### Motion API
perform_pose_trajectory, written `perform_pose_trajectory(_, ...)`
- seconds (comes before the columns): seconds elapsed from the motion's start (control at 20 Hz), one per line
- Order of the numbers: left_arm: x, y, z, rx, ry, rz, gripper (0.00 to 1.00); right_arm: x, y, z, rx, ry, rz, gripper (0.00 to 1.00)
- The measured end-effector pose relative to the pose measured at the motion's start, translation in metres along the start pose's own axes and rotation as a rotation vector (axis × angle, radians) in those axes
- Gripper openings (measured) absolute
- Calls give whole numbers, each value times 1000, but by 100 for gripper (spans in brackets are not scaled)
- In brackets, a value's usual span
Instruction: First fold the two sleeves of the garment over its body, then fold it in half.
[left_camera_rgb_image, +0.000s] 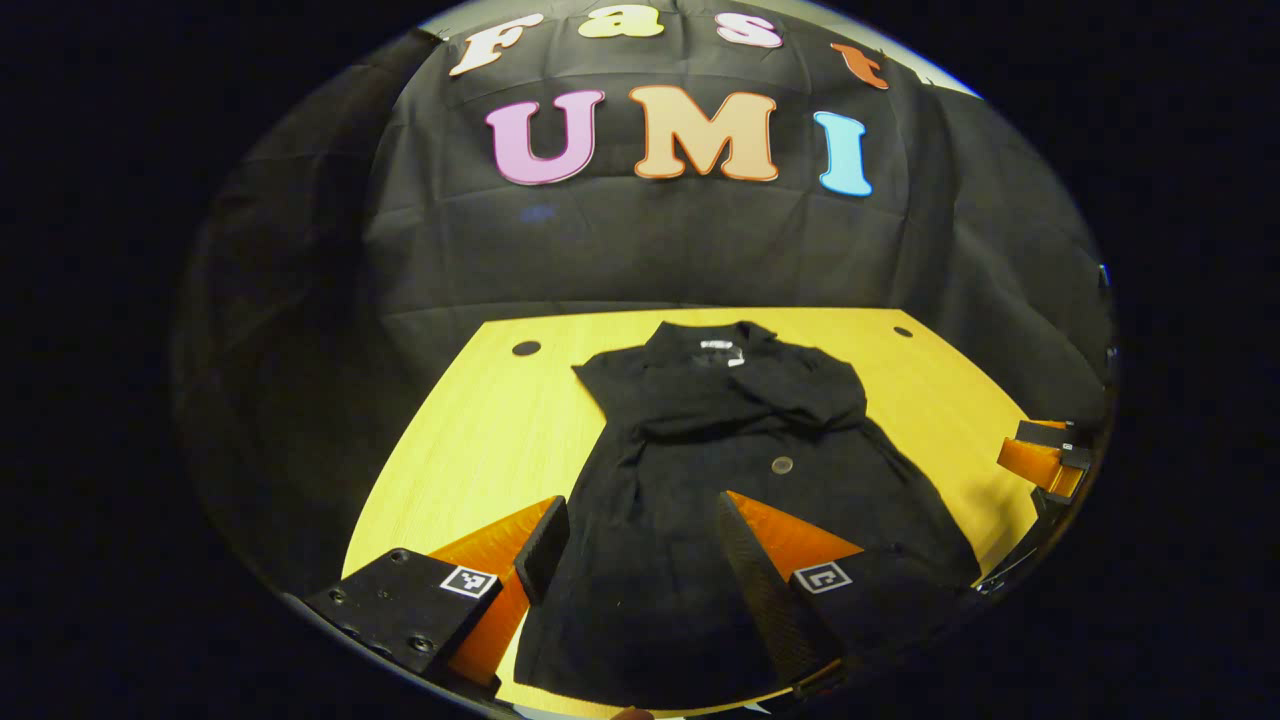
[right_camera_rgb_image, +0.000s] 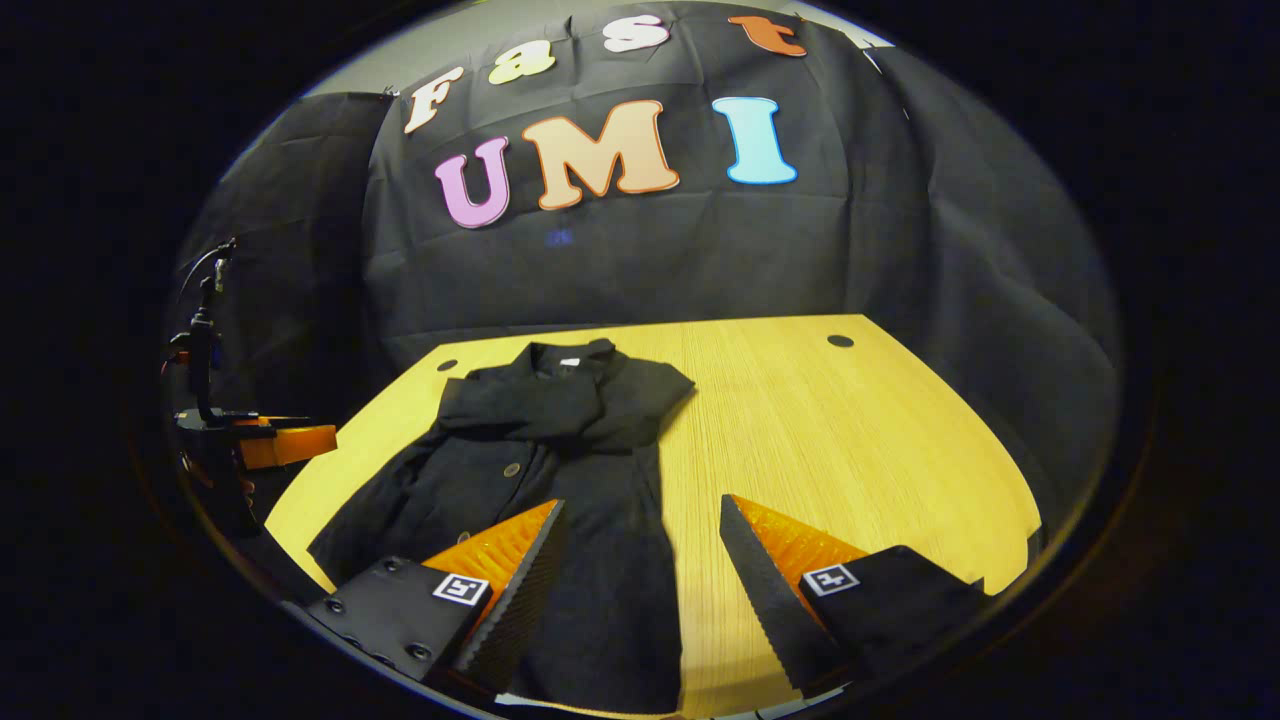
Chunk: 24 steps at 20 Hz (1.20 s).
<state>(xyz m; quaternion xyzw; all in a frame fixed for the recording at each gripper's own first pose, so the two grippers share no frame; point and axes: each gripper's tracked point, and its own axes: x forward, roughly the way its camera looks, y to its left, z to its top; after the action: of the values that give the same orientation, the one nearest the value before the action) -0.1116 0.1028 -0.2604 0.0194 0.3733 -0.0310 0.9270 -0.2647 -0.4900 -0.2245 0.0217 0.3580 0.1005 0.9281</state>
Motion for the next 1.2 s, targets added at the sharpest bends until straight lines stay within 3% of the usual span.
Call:
perform_pose_trajectory(0.15, -8, 14, -35, -16, 56, 14, 92, -10, 1, -33, -13, 51, -19, 98)
perform_pose_trajectory(0.2, -11, 19, -46, -22, 75, 17, 92, -12, 0, -43, -13, 69, -28, 94)
perform_pose_trajectory(0.25, -13, 22, -56, -25, 91, 21, 92, -15, 0, -52, -12, 86, -32, 98)
perform_pose_trajectory(0.35, -17, 29, -76, -26, 124, 28, 92, -20, 0, -72, -15, 120, -47, 94)
perform_pose_trajectory(0.65, -25, 49, -141, -48, 236, 57, 92, -25, -2, -129, -27, 230, -85, 98)
perform_pose_trajectory(0.7, -28, 50, -150, -48, 251, 60, 92, -26, -2, -135, -27, 241, -89, 94)
perform_pose_trajectory(0.75, -31, 52, -158, -46, 265, 63, 93, -26, -2, -139, -28, 249, -92, 98)
perform_pose_trajectory(0.95, -30, 49, -163, -64, 264, 40, 93, -28, -2, -160, -40, 305, -111, 98)
perform_pose_trajectory(1.0, -28, 47, -160, -52, 245, 25, 98, -26, -2, -161, -29, 302, -115, 94)
perform_pose_trajectory(1.05, -28, 44, -162, -33, 241, 3, 96, -27, -1, -161, -14, 307, -121, 97)
perform_pose_trajectory(1.1, -29, 41, -162, -17, 216, -23, 95, -28, 1, -159, -5, 308, -113, 96)
perform_pose_trajectory(1.15, -29, 39, -161, -3, 200, -41, 92, -26, 6, -160, -13, 307, -98, 79)
perform_pose_trajectory(1.2, -29, 38, -161, -1, 187, -53, 77, -26, 10, -159, -26, 305, -83, 63)
